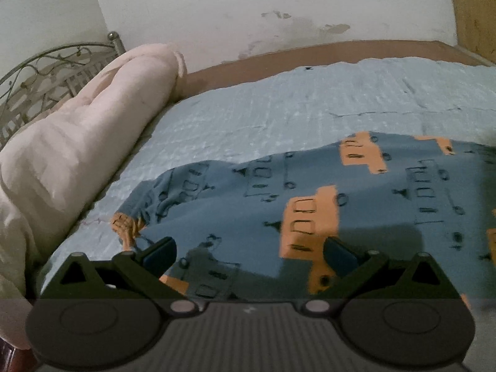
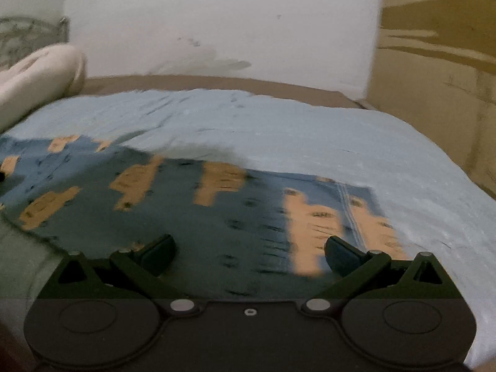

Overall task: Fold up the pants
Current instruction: 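Fold the pants leg with the left gripper while the right gripper grasps the waistband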

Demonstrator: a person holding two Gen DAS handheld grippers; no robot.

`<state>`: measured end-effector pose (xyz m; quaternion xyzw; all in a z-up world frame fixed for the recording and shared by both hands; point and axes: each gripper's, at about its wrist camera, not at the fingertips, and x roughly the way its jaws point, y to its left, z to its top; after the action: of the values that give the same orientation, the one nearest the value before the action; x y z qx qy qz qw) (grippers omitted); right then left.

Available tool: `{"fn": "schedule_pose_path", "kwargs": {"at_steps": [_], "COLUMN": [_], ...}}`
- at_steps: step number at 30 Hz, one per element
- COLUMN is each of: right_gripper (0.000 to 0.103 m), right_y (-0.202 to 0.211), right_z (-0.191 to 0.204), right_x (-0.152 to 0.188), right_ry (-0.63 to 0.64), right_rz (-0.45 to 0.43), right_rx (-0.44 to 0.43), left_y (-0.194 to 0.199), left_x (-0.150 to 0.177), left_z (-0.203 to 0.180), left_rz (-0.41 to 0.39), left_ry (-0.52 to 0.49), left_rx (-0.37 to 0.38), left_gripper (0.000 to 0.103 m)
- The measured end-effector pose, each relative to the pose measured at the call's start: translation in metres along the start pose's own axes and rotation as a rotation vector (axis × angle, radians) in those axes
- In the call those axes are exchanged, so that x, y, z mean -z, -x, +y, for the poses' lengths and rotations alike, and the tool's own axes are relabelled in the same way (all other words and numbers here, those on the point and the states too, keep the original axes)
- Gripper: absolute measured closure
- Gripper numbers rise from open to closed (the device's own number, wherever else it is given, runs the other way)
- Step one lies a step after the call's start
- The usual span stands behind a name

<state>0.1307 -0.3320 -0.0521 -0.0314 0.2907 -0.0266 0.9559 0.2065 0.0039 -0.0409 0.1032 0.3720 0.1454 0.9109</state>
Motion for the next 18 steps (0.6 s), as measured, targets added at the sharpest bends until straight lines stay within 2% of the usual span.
{"fn": "schedule_pose_path", "kwargs": {"at_steps": [3,7,13,18], "right_gripper": [0.001,0.001,0.001,0.001], "right_y": [0.015,0.025,0.025,0.035], "right_z": [-0.027,-0.058,-0.098,-0.103], "right_x": [0.007,0.012,0.02,0.015], "right_ry": [-0.057,-0.17,-0.431,-0.55], "right_rz": [-0.033,-0.046,0.015,0.056], "right_rx": [0.027,0.041,-0.089,-0.187], "left_y": [0.012,0.027,0.048,0.064], "left_x": [-0.005,-0.012,-0.021,-0.022], "left_z": [-0.019,-0.056,-0.124,-0.163], "left_rz": [-0.024,-0.072,-0.138,-0.177], "left_ry": [-0.027,-0.081,-0.181,-0.22], "left_rx": [0.027,0.098,0.27,0.407], "left_gripper": [0.001,0.001,0.001,0.001]}}
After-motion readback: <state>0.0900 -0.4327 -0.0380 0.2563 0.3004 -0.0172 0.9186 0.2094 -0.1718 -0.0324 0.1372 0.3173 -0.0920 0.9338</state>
